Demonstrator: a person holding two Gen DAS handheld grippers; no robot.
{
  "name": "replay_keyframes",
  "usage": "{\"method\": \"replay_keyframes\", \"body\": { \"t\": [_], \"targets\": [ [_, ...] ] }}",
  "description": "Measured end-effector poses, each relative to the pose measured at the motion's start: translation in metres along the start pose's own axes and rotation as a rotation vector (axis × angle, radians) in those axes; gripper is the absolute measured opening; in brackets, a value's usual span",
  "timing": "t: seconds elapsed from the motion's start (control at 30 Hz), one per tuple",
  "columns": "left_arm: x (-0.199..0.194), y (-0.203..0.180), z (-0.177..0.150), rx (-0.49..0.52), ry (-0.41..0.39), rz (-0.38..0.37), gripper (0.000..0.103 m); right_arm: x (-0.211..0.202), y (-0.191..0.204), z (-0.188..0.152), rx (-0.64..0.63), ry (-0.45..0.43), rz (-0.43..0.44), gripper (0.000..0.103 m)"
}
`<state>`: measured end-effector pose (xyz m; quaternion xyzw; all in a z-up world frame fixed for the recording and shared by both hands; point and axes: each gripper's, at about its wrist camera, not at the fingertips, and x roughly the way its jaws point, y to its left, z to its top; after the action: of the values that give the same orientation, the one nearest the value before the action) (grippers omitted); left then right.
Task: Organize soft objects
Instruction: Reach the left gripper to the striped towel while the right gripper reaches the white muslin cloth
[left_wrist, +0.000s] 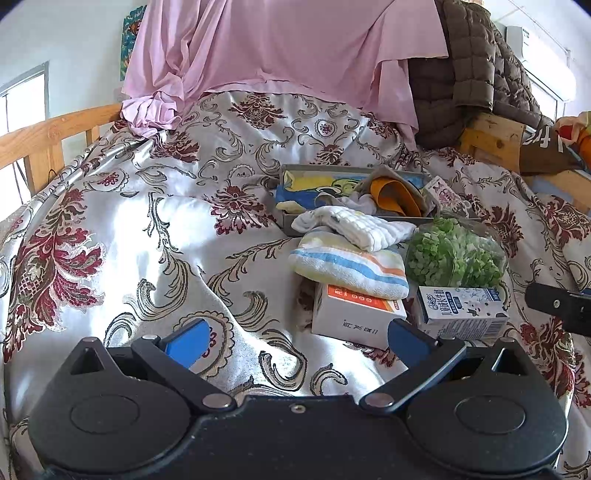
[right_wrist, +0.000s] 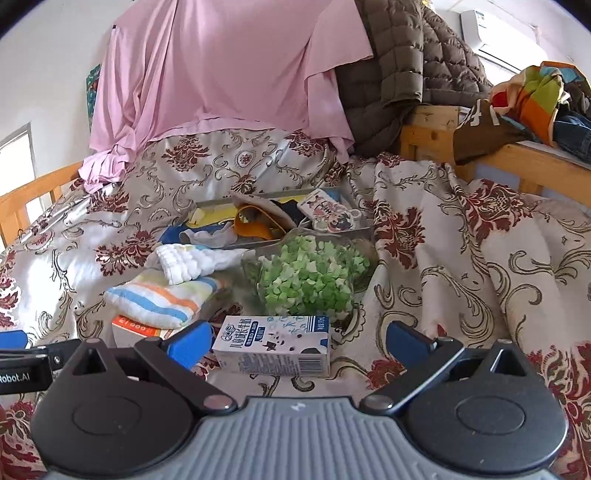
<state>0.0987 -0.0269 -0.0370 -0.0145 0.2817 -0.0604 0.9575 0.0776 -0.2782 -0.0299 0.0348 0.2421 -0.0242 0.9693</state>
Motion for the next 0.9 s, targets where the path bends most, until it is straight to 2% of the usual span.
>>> {"method": "replay_keyframes", "body": {
  "t": [0.63,0.77,0.9],
  "targets": [
    [0.022,0.004,0.013,-0.049,-0.016,0.012,0.102,0.017,0.001,0.002,-0.014,0.008,0.019,0.103],
    [0.029,0.009,0.022,-0.079,-0.022,0.022,0.102,0.024,0.003,0.004,-0.024,0.004,0.039,0.103],
    [0.035,0.012,0.029,-0.104,-0.031,0.025,0.102,0.029,0.005,0.008,-0.009,0.005,0.099,0.103]
  ]
}}
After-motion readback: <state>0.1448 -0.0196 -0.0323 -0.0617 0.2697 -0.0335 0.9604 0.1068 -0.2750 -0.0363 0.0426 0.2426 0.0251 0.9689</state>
